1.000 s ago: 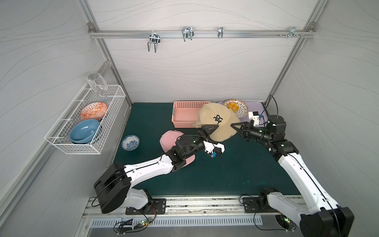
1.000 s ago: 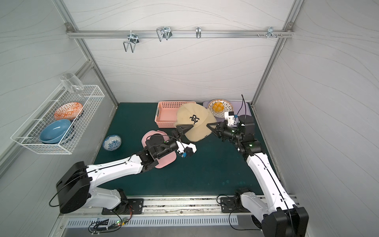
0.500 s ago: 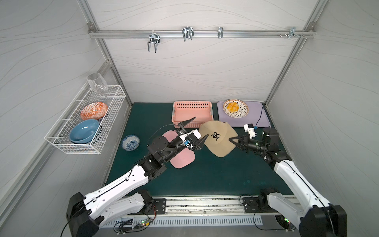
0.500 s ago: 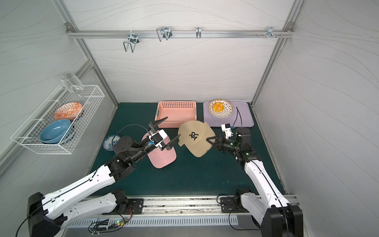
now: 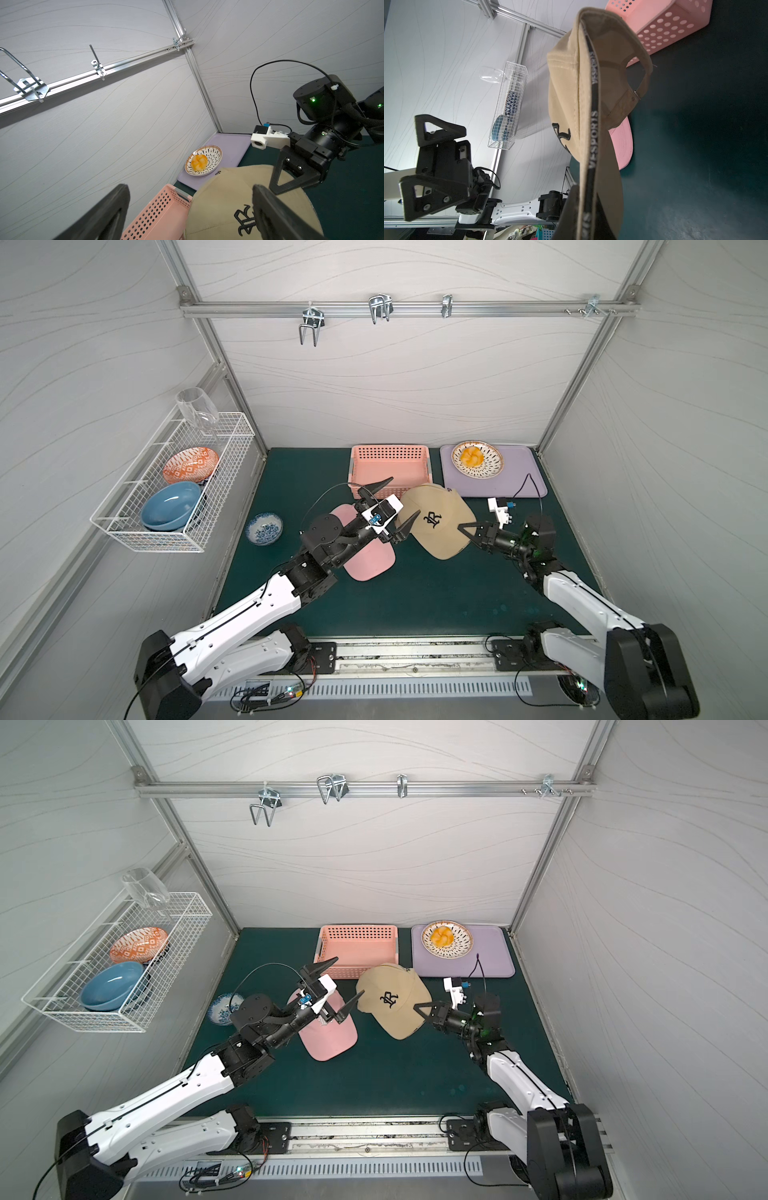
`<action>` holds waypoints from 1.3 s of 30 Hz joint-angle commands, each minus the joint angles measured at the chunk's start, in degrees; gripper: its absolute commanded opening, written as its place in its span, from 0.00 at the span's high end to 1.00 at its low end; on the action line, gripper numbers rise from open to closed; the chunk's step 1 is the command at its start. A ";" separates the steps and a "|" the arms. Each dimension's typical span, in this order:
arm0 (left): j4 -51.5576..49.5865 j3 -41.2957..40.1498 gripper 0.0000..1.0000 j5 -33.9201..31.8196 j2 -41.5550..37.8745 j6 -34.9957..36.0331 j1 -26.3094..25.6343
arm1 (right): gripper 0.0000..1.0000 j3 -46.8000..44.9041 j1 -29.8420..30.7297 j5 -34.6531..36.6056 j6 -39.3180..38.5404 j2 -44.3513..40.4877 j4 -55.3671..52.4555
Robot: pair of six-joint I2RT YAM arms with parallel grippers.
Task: Turn the baseball cap inside out
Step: Place the baseball cap at the center of the board.
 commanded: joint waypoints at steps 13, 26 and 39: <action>2.12 2.17 0.05 -0.87 1.99 -0.62 0.44 | 1.00 -7.70 4.84 9.80 0.48 8.27 19.05; 2.07 2.80 0.05 -1.10 3.93 -0.48 0.36 | 0.74 -11.05 5.48 13.74 -0.19 9.12 12.21; 0.87 3.59 0.03 -4.23 3.90 -0.60 0.38 | 0.10 -8.49 5.75 36.29 -9.64 -9.88 -30.36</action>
